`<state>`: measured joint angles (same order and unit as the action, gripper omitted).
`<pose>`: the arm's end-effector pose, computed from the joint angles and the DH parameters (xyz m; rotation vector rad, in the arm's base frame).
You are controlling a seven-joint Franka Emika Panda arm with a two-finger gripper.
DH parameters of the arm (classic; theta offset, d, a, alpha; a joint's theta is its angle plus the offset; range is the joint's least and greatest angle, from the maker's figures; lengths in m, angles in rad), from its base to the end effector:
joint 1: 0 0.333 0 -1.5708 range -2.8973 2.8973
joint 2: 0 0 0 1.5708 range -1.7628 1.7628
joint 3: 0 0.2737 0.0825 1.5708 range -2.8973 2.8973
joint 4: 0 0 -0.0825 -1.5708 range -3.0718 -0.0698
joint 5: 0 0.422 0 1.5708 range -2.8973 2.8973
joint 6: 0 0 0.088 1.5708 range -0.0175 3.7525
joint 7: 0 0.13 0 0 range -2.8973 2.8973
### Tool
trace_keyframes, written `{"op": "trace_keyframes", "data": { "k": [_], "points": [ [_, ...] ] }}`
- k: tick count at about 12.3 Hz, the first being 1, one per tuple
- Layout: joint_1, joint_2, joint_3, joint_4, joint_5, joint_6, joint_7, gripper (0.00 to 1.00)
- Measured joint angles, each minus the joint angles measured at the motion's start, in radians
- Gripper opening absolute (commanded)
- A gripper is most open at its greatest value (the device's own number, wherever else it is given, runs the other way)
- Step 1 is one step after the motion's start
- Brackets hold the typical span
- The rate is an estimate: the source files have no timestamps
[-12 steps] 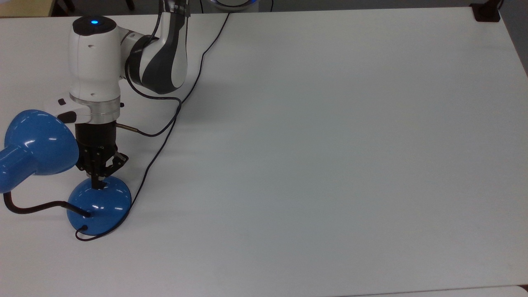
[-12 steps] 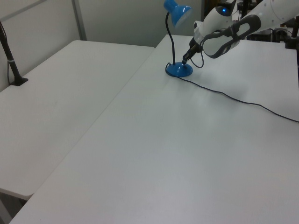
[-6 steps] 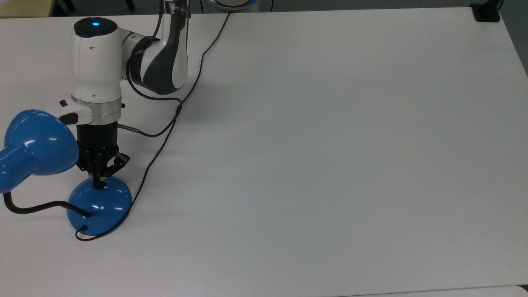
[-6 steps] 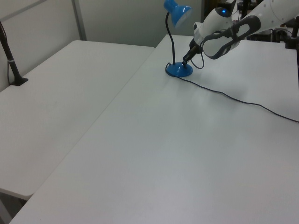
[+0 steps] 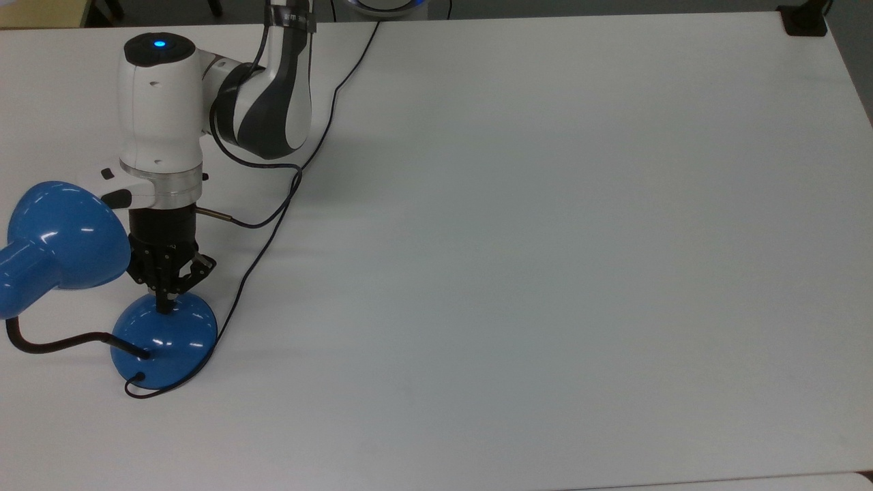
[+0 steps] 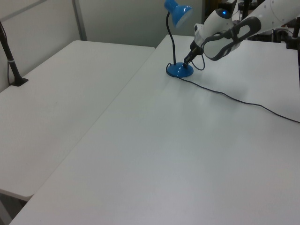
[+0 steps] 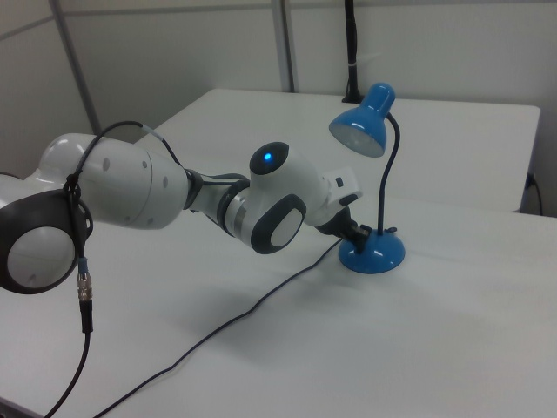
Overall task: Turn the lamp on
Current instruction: 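Press down on the switch with the gripper fingertips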
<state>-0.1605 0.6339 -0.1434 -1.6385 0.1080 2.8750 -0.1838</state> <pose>0.7185 -0.2175 0.2423 2.8444 -0.2297 0.8672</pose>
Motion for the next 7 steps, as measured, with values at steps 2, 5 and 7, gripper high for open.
{"op": "trace_keyframes", "data": {
  "k": [2, 5, 7],
  "points": [
    [0.0, 0.002, 0.0, 0.002, 0.0, 0.0, 0.0, 0.0],
    [0.0, 0.007, 0.0, 0.007, 0.0, 0.0, 0.0, 0.0],
    [0.0, 0.011, 0.0, 0.013, 0.0, 0.0, 0.0, 0.0]
  ]
}}
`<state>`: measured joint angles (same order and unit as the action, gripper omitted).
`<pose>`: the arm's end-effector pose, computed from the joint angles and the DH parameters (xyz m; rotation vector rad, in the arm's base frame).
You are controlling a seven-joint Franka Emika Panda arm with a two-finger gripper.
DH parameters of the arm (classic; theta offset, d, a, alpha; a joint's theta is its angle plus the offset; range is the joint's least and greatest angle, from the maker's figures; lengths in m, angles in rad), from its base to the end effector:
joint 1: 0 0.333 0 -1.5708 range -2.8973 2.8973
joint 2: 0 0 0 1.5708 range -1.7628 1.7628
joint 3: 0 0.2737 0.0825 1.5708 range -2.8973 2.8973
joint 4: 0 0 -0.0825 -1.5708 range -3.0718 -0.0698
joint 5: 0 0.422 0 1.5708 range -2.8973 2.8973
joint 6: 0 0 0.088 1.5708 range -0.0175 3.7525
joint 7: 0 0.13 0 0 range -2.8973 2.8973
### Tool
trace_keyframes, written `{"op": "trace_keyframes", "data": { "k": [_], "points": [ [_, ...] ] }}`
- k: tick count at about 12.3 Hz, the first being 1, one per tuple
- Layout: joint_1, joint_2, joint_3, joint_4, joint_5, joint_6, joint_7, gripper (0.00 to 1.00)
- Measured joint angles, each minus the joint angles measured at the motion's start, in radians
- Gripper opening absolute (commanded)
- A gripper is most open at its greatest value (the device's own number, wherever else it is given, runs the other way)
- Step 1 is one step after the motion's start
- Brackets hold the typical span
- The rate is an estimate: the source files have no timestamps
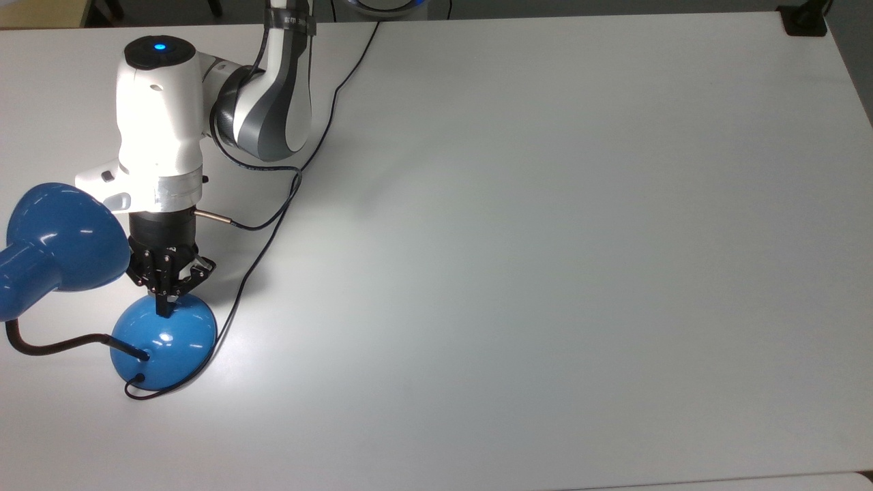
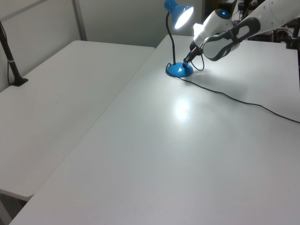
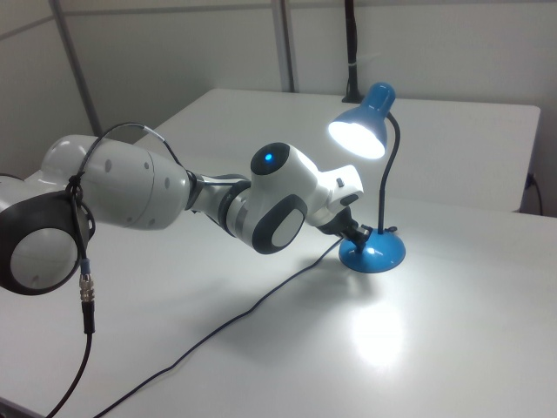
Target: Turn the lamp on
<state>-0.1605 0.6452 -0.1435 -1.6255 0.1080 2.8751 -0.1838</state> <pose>0.7210 -0.2177 0.2407 2.8426 -0.2276 0.8692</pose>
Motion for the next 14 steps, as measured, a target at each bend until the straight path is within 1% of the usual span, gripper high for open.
{"op": "trace_keyframes", "data": {
  "k": [6, 8, 10, 12, 14],
  "points": [
    [-0.01, -0.003, 0.0, 0.007, 0.0, 0.0, -0.001, 0.0],
    [-0.013, -0.039, 0.0, -0.022, 0.0, 0.0, -0.001, 0.0],
    [-0.014, -0.114, 0.011, -0.082, 0.0, -0.032, 0.001, 0.0],
    [-0.01, -0.219, 0.029, -0.126, 0.001, -0.174, 0.045, 0.0],
    [0.006, -0.335, 0.042, -0.139, -0.005, -0.396, 0.107, 0.0]
  ]
}}
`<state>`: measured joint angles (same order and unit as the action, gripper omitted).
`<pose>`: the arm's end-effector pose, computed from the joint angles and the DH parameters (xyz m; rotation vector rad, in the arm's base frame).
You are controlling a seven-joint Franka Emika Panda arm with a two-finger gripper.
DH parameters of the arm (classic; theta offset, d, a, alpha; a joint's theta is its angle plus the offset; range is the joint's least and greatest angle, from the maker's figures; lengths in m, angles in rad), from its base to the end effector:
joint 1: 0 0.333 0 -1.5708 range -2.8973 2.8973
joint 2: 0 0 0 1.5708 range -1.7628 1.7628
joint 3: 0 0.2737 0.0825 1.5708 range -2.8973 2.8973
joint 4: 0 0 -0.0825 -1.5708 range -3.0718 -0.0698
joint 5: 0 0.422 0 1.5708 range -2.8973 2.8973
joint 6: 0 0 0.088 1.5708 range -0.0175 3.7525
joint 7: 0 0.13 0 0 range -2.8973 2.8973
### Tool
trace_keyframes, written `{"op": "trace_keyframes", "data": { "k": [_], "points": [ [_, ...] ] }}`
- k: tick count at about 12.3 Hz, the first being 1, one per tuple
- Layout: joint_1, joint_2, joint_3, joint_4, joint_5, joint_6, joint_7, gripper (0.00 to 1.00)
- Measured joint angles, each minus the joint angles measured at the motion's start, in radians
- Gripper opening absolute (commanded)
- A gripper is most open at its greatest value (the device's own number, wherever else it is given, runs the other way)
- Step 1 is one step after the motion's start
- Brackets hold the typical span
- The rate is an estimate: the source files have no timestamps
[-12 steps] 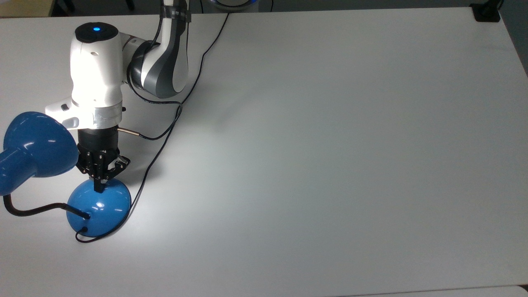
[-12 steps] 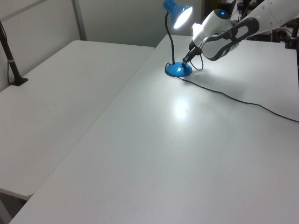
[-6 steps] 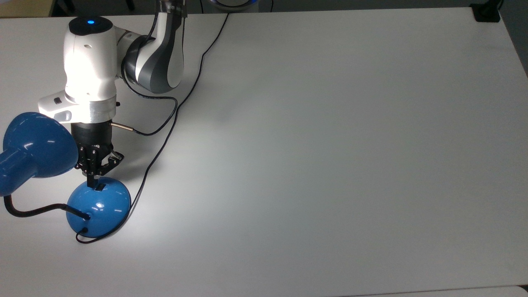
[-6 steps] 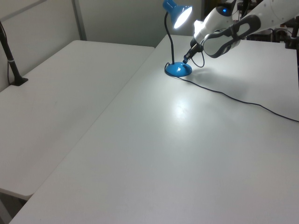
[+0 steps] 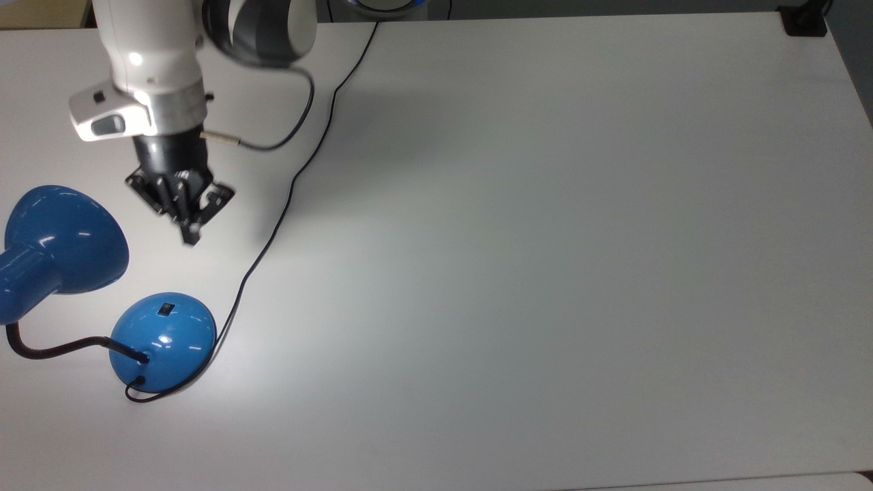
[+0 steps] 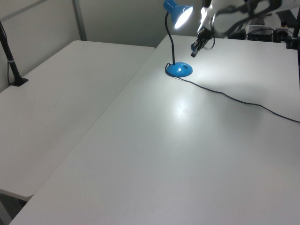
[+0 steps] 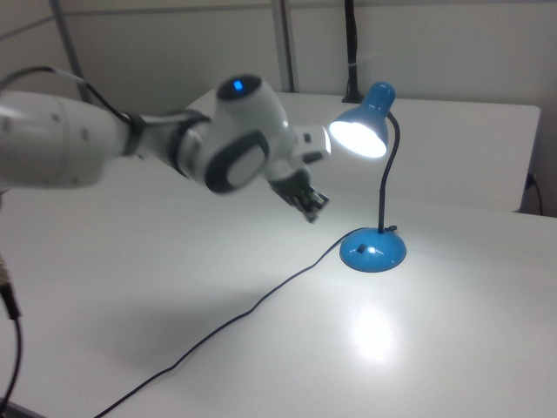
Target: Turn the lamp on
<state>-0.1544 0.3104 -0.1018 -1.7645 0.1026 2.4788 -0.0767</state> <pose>0.6818 -0.1733 0.3529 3.0367 -0.3603 0.6331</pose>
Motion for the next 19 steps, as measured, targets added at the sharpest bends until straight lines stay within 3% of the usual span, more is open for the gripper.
{"op": "trace_keyframes", "data": {
  "k": [1, 2, 4, 5, 12, 19],
  "points": [
    [0.016, -0.056, 0.002, -0.002, -0.013, -0.119, 0.026, 0.0],
    [0.036, -0.112, 0.005, -0.003, -0.033, -0.247, 0.052, 0.1],
    [0.091, -0.212, 0.01, 0.012, -0.07, -0.548, 0.087, 0.89],
    [0.11, -0.235, 0.011, 0.028, -0.077, -0.641, 0.089, 1.0],
    [0.133, -0.258, 0.01, 0.141, -0.114, -0.826, 0.084, 1.0],
    [0.133, -0.256, 0.01, 0.189, -0.118, -0.856, 0.076, 1.0]
  ]
}}
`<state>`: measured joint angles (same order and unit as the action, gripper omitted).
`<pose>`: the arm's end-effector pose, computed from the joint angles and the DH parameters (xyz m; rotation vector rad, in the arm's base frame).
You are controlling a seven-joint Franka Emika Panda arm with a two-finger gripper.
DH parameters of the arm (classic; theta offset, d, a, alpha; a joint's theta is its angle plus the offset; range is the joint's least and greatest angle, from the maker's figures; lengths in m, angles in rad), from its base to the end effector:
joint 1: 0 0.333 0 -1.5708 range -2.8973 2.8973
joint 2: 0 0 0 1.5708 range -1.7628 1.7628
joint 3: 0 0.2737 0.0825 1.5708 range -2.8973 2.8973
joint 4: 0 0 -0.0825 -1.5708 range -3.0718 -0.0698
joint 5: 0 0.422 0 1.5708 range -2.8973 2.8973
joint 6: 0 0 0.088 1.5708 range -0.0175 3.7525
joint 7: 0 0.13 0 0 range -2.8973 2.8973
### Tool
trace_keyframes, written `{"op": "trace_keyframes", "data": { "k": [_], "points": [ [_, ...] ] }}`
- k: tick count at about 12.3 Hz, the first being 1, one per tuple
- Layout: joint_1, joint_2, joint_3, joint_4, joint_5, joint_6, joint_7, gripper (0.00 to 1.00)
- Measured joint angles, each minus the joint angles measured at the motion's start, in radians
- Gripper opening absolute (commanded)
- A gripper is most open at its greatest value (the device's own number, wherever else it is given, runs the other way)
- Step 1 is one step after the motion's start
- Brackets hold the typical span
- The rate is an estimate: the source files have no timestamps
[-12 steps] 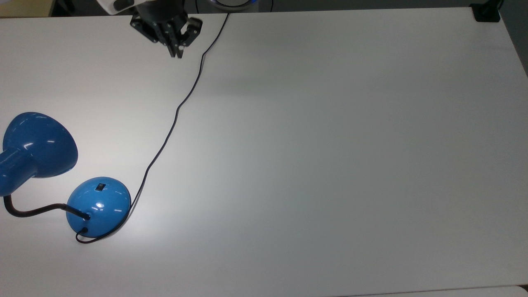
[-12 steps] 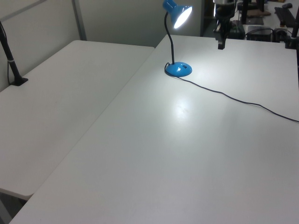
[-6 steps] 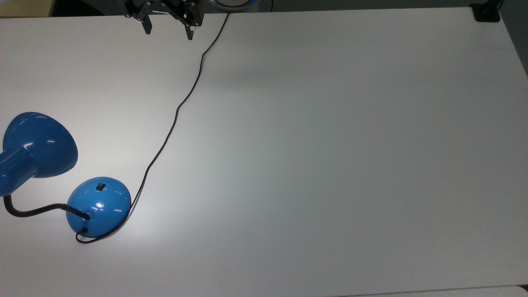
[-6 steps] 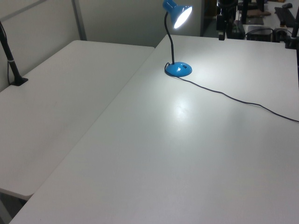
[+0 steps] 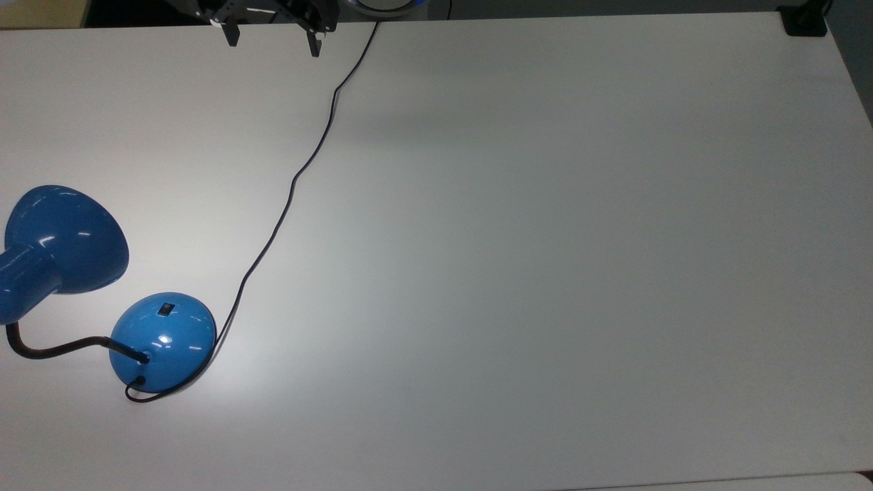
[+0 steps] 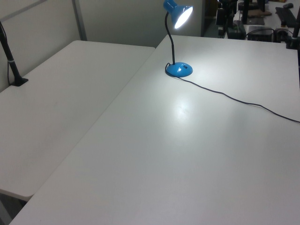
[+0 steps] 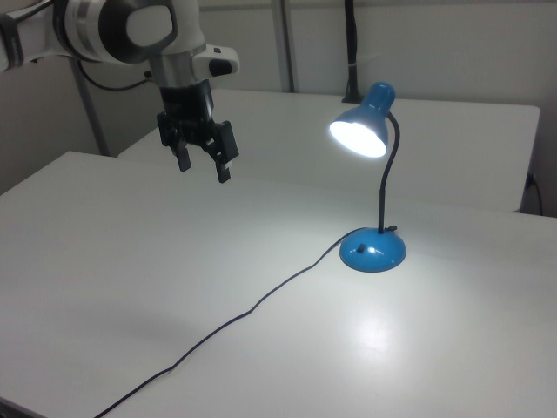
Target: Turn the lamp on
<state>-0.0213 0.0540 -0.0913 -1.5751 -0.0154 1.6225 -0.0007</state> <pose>0.6064 -0.0695 0.5292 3.1169 -0.1731 -0.0117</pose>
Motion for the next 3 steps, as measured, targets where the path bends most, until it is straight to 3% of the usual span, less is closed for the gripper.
{"op": "trace_keyframes", "data": {
  "k": [3],
  "points": [
    [0.001, 0.0, 0.0, 0.009, 0.0, -0.04, -0.011, 1.0]
  ]
}}
